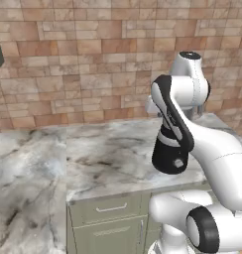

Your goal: Close the lid blender by securely placing the lid on top.

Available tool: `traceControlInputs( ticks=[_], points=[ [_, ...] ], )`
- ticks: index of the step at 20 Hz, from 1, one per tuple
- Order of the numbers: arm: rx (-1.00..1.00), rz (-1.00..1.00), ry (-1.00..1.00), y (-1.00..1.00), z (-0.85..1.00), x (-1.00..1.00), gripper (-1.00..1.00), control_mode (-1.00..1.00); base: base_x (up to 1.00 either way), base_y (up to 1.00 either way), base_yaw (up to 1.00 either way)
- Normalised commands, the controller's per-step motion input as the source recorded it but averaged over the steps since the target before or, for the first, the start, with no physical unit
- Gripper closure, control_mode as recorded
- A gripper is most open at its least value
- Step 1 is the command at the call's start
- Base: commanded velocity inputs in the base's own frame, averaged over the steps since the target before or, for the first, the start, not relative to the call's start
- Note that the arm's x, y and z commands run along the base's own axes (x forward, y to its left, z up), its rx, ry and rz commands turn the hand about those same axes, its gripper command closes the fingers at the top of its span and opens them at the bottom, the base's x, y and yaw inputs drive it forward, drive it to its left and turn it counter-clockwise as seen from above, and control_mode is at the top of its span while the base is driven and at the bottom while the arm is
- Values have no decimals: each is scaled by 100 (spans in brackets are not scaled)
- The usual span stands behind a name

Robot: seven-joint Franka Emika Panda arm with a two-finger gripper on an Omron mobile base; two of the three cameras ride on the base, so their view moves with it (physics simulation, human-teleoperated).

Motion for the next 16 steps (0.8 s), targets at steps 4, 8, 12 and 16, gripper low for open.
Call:
traceControlInputs(
  ticks=[4,8,12,16],
  points=[
    [0,0,-2,3,-6,0,-100,100,0,-33,0],
    [0,0,0,0,0,0,-100,100,0,-100,0],
    [0,0,0,0,0,0,-100,100,3,-98,0],
    [0,0,0,0,0,0,-100,100,28,-59,0]
  ],
)
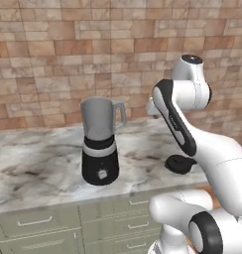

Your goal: Close the lid blender by securely placing the lid on top.

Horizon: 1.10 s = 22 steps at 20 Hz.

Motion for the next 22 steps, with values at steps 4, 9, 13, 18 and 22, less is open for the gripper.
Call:
traceControlInputs(
  ticks=[4,9,13,18,22],
  points=[
    [0,0,0,0,0,0,-100,100,49,-14,0],
    [0,0,0,0,0,0,-100,100,37,-6,0],
    [0,0,0,0,0,0,-100,100,4,-3,0],
    [0,0,0,0,0,0,-100,100,0,0,0],
    [0,0,0,0,0,0,-100,100,-1,-2,0]
  ],
)
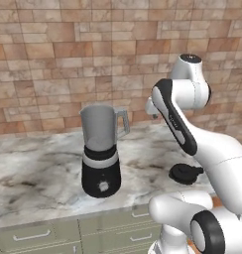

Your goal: Close the lid blender by securely placing the lid on top.

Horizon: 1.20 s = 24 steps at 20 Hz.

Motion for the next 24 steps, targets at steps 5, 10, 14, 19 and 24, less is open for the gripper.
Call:
traceControlInputs(
  ticks=[5,10,14,19,24],
  points=[
    [7,-15,0,-65,-31,-33,-100,-100,0,0,0],
    [12,-47,9,-85,-43,-31,-100,-100,0,0,0],
    [12,-67,21,-61,-54,-13,-100,-100,0,0,0],
    [12,-71,28,-40,-72,-1,-100,-100,0,0,0],
    [21,-54,25,-45,-73,0,-100,-100,0,0,0]
  ],
)
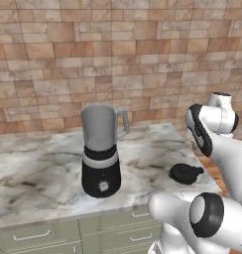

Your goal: Close the lid blender by securely placing the lid on top.

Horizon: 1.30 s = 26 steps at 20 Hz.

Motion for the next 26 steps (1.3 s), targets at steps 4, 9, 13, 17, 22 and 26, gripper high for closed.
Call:
traceControlInputs(
  ticks=[4,9,13,17,22,26],
  points=[
    [15,-19,13,-50,-66,0,-100,-100,0,0,0],
    [13,-11,6,-35,-54,6,-100,-100,0,0,0],
    [6,-3,-1,-14,-38,27,-100,-100,0,0,0],
    [4,0,-1,-8,-36,27,-100,-100,0,0,0],
    [1,-3,0,0,-29,42,-100,-100,0,0,0],
    [0,-3,0,0,-23,44,-100,-100,0,0,0]
  ],
)
